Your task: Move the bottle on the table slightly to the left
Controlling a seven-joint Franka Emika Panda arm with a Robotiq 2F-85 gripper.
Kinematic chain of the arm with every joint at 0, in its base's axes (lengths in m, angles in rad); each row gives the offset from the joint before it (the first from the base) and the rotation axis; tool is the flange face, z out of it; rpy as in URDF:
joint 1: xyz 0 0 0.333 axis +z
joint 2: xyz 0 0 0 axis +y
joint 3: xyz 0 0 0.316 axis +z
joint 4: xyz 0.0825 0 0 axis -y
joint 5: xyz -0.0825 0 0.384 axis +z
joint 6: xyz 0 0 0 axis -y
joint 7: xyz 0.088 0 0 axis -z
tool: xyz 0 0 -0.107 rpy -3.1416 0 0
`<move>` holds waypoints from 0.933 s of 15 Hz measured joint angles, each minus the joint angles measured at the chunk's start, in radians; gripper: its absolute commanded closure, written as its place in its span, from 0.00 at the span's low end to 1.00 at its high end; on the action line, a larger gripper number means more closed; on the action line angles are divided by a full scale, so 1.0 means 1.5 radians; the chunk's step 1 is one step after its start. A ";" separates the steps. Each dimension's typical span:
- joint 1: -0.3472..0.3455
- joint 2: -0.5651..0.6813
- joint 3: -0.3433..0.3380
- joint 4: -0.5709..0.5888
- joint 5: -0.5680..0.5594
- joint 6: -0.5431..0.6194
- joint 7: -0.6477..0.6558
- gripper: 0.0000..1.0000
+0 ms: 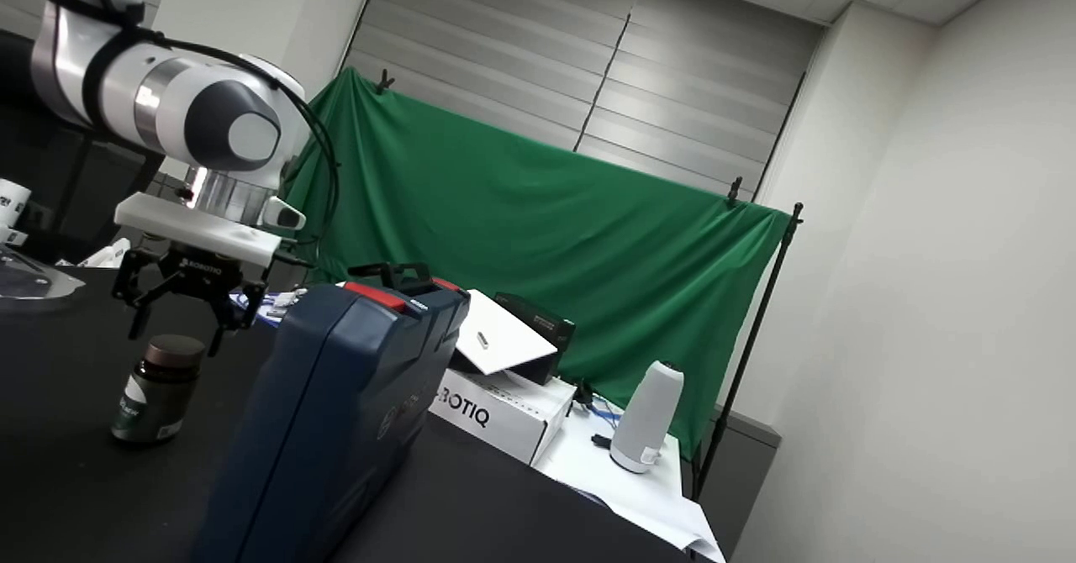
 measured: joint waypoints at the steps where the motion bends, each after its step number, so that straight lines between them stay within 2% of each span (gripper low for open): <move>1: 0.000 0.001 0.000 0.000 0.000 0.000 0.004 0.55; 3: 0.001 0.001 -0.003 0.000 -0.006 -0.003 0.018 0.64; 10: 0.007 -0.006 -0.009 0.005 -0.013 -0.015 0.043 0.64; 14: 0.019 -0.034 -0.009 0.020 -0.049 -0.019 0.047 0.64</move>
